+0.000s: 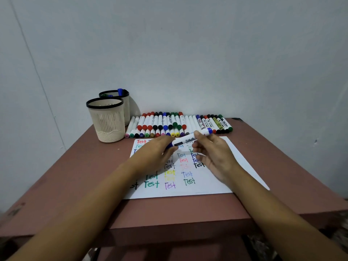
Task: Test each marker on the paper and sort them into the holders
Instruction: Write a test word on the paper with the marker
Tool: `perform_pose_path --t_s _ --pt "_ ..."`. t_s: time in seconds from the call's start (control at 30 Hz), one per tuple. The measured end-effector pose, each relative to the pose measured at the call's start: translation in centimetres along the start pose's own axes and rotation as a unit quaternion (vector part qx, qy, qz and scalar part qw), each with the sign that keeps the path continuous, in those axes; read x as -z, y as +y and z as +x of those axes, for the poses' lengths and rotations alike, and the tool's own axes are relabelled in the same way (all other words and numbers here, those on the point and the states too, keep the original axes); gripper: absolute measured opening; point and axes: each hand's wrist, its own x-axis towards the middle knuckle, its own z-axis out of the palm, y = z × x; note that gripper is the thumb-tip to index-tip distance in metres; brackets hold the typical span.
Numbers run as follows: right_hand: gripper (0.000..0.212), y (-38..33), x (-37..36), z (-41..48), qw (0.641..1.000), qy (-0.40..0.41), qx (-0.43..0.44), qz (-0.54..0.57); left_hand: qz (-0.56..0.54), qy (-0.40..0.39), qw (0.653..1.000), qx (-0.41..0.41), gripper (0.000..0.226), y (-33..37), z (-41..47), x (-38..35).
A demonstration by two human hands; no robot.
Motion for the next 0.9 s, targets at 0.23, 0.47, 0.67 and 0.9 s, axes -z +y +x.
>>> perform_pose_path --t_s 0.23,0.47,0.67,0.9 --pt "0.013 0.9 -0.2 0.4 0.998 -0.020 0.025 -0.050 -0.055 -0.015 0.998 0.006 0.020 1.9 -0.1 0.0" --pt "0.017 1.0 -0.1 0.5 0.994 -0.051 0.066 -0.073 -0.108 -0.018 0.993 0.051 0.024 2.2 -0.3 0.1" --pt "0.017 1.0 -0.1 0.5 0.993 -0.071 0.066 -0.062 -0.172 0.006 0.984 0.054 0.028 2.0 -0.2 0.0" --pt "0.019 1.0 0.0 0.4 0.992 -0.077 0.073 -0.064 -0.216 0.019 0.973 0.073 0.030 2.1 -0.3 0.0"
